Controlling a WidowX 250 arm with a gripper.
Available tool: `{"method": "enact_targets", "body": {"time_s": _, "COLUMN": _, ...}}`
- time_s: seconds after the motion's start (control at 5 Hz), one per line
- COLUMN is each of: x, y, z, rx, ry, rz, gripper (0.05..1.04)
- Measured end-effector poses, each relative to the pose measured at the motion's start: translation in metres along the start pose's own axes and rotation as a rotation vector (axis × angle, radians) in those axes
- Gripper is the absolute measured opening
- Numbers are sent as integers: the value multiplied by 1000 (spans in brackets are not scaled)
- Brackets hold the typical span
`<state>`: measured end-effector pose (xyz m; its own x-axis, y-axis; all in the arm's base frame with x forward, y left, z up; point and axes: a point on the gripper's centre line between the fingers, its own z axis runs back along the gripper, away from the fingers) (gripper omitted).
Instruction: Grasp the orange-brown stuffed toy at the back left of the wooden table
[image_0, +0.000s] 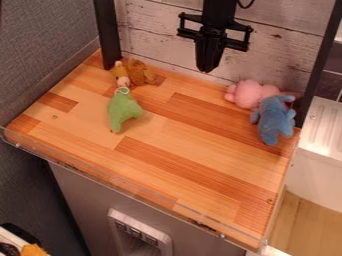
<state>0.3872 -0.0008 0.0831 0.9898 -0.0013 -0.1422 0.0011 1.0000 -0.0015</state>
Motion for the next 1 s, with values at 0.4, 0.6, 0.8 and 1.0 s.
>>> {"method": "enact_targets", "body": {"time_s": 0.4, "x": -13, "y": 37, "z": -12, "rx": -32, "ry": 24, "rz": 298, "gripper": 67}}
{"method": "enact_targets", "body": {"time_s": 0.6, "x": -25, "y": 60, "z": -5, "rx": -54, "ry": 3, "rz": 513, "gripper": 67}}
{"method": "enact_targets", "body": {"time_s": 0.8, "x": -36, "y": 84, "z": -9, "rx": -68, "ry": 3, "rz": 745, "gripper": 67}}
{"method": "enact_targets", "body": {"time_s": 1.0, "x": -41, "y": 103, "z": -8, "rx": -88, "ry": -4, "rz": 990, "gripper": 100}}
